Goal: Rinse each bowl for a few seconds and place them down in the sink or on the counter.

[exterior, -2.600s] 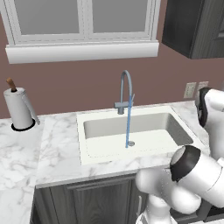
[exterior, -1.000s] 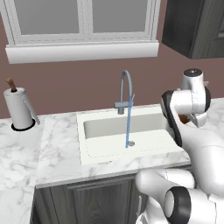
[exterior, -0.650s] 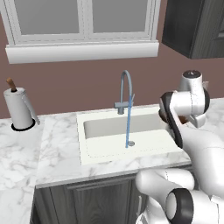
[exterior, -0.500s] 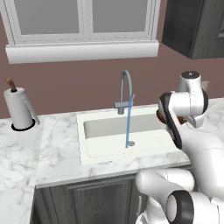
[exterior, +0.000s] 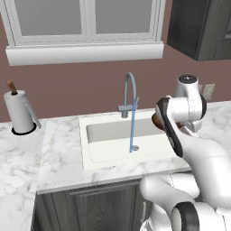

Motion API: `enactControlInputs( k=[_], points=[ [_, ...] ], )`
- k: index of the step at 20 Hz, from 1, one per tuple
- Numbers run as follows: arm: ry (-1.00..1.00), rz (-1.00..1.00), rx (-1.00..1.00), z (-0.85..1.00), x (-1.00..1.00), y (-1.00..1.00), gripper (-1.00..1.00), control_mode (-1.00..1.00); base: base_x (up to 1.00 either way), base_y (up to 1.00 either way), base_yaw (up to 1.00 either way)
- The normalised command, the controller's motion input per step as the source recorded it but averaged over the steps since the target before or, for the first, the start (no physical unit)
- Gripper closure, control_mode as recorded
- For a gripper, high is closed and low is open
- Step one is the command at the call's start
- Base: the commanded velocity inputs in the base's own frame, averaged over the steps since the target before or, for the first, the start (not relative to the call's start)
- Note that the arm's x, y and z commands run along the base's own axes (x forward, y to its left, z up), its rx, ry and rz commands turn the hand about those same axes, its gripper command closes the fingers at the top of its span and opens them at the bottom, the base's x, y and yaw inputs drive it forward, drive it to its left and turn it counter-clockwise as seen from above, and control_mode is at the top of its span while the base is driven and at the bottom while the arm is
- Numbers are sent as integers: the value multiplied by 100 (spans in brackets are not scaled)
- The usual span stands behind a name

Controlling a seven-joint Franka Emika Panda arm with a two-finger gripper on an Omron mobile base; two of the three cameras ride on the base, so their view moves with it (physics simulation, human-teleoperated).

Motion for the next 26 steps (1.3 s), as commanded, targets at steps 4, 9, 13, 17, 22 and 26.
enactControlInputs(
  k=[4, 9, 13, 17, 22, 26],
  points=[
    [0, 5, 2, -17, 20, 17, 100, -100, 0, 0, 0],
    [1, 4, 3, -23, 30, 17, 100, -100, 0, 0, 0],
    [0, 4, 5, -17, 31, 19, 100, -100, 0, 0, 0],
    [1, 3, 5, -13, 32, 22, 100, -100, 0, 0, 0],
    [2, 3, 5, -12, 38, 12, 100, -100, 0, 0, 0],
    [2, 2, 6, -17, 45, 7, 100, -100, 0, 0, 0]
  ],
)
